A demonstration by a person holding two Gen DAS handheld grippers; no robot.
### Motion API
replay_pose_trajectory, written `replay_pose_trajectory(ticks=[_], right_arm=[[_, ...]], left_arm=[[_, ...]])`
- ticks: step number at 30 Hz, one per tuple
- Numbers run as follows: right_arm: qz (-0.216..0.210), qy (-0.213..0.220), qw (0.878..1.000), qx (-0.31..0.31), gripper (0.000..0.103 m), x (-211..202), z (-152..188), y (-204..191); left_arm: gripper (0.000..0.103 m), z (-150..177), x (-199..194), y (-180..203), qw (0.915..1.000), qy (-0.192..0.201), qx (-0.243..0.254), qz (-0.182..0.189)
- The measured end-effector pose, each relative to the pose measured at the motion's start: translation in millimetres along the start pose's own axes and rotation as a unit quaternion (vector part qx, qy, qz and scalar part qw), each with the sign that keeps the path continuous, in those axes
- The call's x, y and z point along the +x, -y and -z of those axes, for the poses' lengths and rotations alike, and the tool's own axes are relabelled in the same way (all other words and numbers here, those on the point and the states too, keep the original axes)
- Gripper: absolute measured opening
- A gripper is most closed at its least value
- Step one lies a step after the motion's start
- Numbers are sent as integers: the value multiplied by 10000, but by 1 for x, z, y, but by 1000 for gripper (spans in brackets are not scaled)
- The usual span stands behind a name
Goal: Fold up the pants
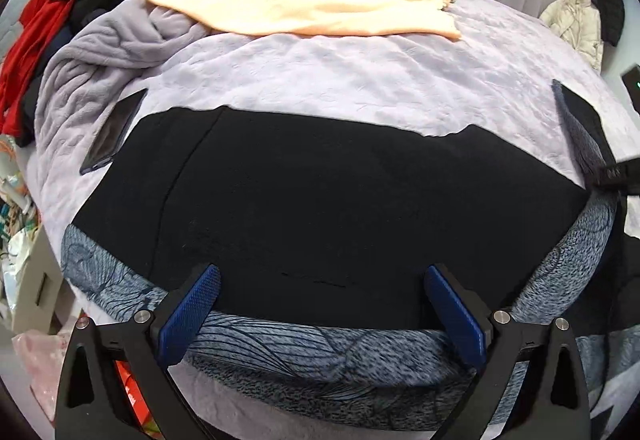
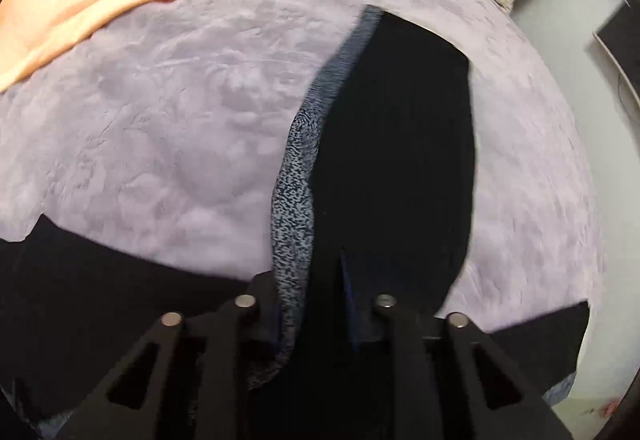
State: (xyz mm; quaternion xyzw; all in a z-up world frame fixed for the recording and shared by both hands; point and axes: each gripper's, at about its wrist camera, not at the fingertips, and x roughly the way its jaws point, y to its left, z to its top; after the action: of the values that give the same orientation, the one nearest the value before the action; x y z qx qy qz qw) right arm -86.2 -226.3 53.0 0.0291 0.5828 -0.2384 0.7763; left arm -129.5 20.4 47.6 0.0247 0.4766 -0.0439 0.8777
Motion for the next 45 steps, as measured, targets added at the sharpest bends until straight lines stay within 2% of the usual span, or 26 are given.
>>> replay_pose_trajectory(ticks=[4, 8, 10, 13, 14, 15, 16, 17, 18, 21, 24, 26, 27, 28, 29, 30, 31, 35, 37, 39, 41, 43, 44, 45], right_arm=[[-139, 178, 9988, 432, 18, -22, 37, 47], [-533, 440, 9947, 756, 18, -50, 85, 99], [-569, 488, 9959, 498, 18, -50, 105, 98], [-547, 324, 9979, -85, 19, -35, 128, 90], [-533, 383, 9975, -261, 26, -35, 131, 90], [-384, 481, 9974, -370, 41, -40, 133, 90], [-228, 536, 9974, -423, 49, -43, 132, 89], [-108, 647, 9967, -471, 60, -50, 130, 90], [-109, 830, 9952, -506, 65, -59, 129, 91], [-29, 1409, 9880, -629, 78, -82, 123, 86], [440, 1880, 9773, -867, 78, -98, 107, 63], [588, 2450, 9655, -659, 82, -112, 92, 60], [525, 2708, 9597, -531, 97, -119, 87, 60], [402, 2812, 9574, -516, 102, -118, 82, 58], [81, 2886, 9551, -666, 103, -111, 79, 53], [-282, 2805, 9538, -1036, 103, -104, 80, 46], [-566, 2484, 9559, -1463, 102, -93, 70, 35], [-822, 2274, 9677, -710, 103, -85, 39, 41], [-976, 1762, 9761, -820, 103, -63, 15, 33], [-627, 1223, 9881, -693, 103, -32, 0, 28], [-46, 585, 9969, -530, 103, -1, -14, 30], [100, 411, 9974, -582, 101, 20, -20, 33], [343, 389, 9975, -489, 80, 29, -21, 40], [481, 250, 9981, -293, 46, 36, -24, 50]], left_arm=[[102, -11, -13, 21, 9993, 231, 239, 194], [102, -15, -25, 48, 9948, 422, 596, 713], [102, -13, -21, 70, 9898, 315, 902, 1057], [102, 2, 0, 107, 9812, -170, 1366, 1350], [102, 10, 7, 118, 9788, -319, 1465, 1394], [102, 19, 14, 128, 9783, -378, 1585, 1276], [102, 27, 13, 134, 9799, -186, 1666, 1085], [102, 33, 10, 137, 9805, -13, 1694, 995], [102, 34, 8, 136, 9810, 24, 1664, 997], [102, 30, 9, 123, 9821, -35, 1470, 1176], [102, 33, 5, 123, 9821, -13, 1494, 1151], [102, 33, 3, 122, 9822, -53, 1479, 1159], [102, 33, 2, 121, 9822, -79, 1461, 1179], [102, 34, 1, 120, 9822, -96, 1440, 1202], [102, 36, 0, 116, 9822, -102, 1421, 1224], [102, 37, -1, 115, 9821, -101, 1420, 1230], [102, 36, 1, 114, 9821, -106, 1433, 1220], [102, 32, 5, 108, 9819, -144, 1416, 1251], [102, 31, 7, 107, 9818, -143, 1416, 1258], [102, 32, 8, 108, 9818, -135, 1432, 1237], [102, 32, 8, 108, 9818, -129, 1427, 1248], [102, 32, 8, 108, 9818, -116, 1426, 1245], [102, 33, 8, 109, 9818, -112, 1432, 1239], [102, 33, 8, 109, 9818, -117, 1436, 1238]])
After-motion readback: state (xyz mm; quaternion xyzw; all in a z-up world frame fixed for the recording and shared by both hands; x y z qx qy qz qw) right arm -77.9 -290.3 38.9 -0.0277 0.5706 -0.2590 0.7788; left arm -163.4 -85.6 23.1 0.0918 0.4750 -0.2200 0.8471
